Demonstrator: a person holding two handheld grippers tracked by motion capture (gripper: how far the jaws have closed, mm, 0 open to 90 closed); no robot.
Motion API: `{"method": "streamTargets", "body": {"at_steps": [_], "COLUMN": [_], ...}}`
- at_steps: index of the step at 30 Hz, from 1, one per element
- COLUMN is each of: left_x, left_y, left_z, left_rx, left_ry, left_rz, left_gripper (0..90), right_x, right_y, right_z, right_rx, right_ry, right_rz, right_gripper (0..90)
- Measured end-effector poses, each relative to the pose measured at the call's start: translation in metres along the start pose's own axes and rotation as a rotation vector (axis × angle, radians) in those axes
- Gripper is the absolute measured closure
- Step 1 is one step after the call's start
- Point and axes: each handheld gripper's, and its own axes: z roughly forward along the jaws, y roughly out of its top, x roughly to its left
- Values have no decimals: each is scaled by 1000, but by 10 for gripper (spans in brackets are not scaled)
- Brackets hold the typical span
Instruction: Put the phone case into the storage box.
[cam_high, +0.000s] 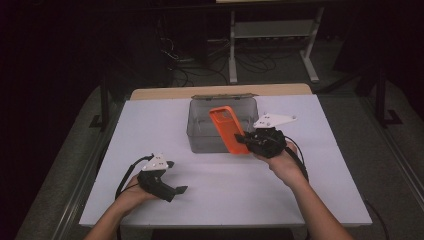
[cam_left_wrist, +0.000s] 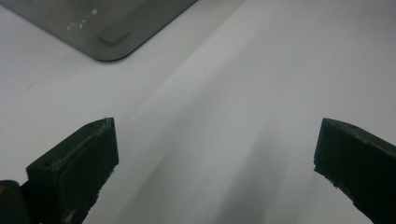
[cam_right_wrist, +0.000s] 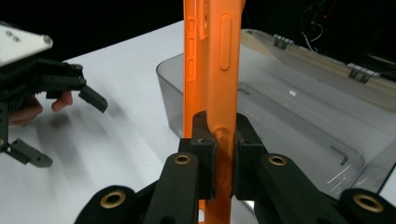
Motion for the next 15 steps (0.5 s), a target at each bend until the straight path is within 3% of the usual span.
{"method": "streamTargets", "body": {"at_steps": [15], "left_x": [-1], "left_y": [0], "left_z": [1], "left_rx": [0], "left_ry": [-12], "left_rz": [3], "left_gripper": [0], "right_x": [-13], "right_y": [21], "right_z": [-2], "right_rx": [-21], "right_ry": [-24], "right_rz": [11], "right_gripper": [809]}}
